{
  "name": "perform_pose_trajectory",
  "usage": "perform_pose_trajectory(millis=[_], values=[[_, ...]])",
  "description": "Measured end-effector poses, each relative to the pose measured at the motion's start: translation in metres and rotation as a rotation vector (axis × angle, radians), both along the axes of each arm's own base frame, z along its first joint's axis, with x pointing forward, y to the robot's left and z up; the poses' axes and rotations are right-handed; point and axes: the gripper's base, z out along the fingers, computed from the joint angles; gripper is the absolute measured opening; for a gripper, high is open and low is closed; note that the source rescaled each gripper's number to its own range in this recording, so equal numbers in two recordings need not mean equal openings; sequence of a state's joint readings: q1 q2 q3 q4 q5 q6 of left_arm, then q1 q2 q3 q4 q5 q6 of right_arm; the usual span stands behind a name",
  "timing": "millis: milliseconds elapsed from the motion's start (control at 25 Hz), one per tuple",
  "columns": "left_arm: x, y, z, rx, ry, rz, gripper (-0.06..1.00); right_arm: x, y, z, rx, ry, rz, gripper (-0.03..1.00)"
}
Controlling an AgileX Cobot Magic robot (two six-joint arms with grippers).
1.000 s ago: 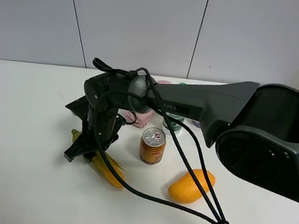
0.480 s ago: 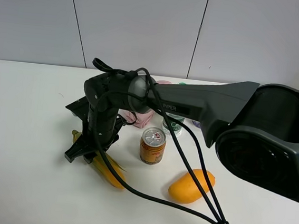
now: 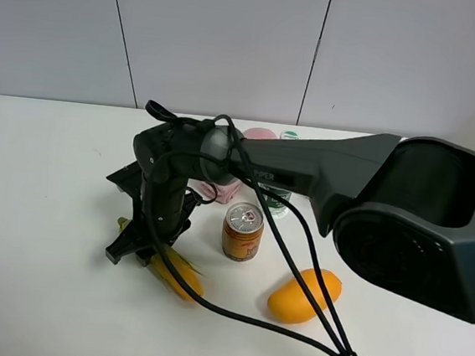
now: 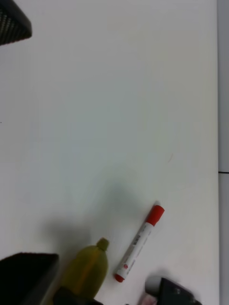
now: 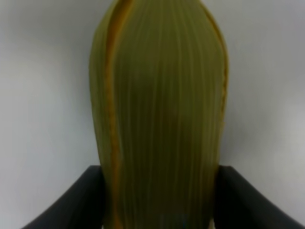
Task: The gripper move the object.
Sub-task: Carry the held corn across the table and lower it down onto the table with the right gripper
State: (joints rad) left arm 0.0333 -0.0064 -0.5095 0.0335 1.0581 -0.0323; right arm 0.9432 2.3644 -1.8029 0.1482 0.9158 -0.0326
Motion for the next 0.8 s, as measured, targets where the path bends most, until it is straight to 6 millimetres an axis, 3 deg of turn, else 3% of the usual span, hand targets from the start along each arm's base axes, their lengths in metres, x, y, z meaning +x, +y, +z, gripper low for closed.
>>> perform_pose_trajectory(millis=[440,480,520,600,680,800], values=[[0.0,0.0,0.0,0.0,0.0,0.0,1.0,0.0,0.0,0.0,0.001,0.002,-0.003,0.0],[0.0,0.0,0.0,-0.001,0.0,0.0,1.0,0.0,0.001,0.0,0.003,0.003,-0.004,0.04],[0.0,0.0,0.0,-0.001,0.0,0.0,1.0,0.0,0.001,0.0,0.006,0.005,-0.005,0.15],[0.0,0.0,0.0,-0.001,0.0,0.0,1.0,0.0,0.001,-0.001,0.005,0.008,-0.005,0.54],[0.0,0.0,0.0,-0.001,0.0,0.0,1.0,-0.001,0.001,0.005,0.011,0.006,-0.005,0.8],[0.0,0.0,0.0,-0.001,0.0,0.0,1.0,-0.002,-0.001,0.029,0.042,-0.015,-0.003,0.92]])
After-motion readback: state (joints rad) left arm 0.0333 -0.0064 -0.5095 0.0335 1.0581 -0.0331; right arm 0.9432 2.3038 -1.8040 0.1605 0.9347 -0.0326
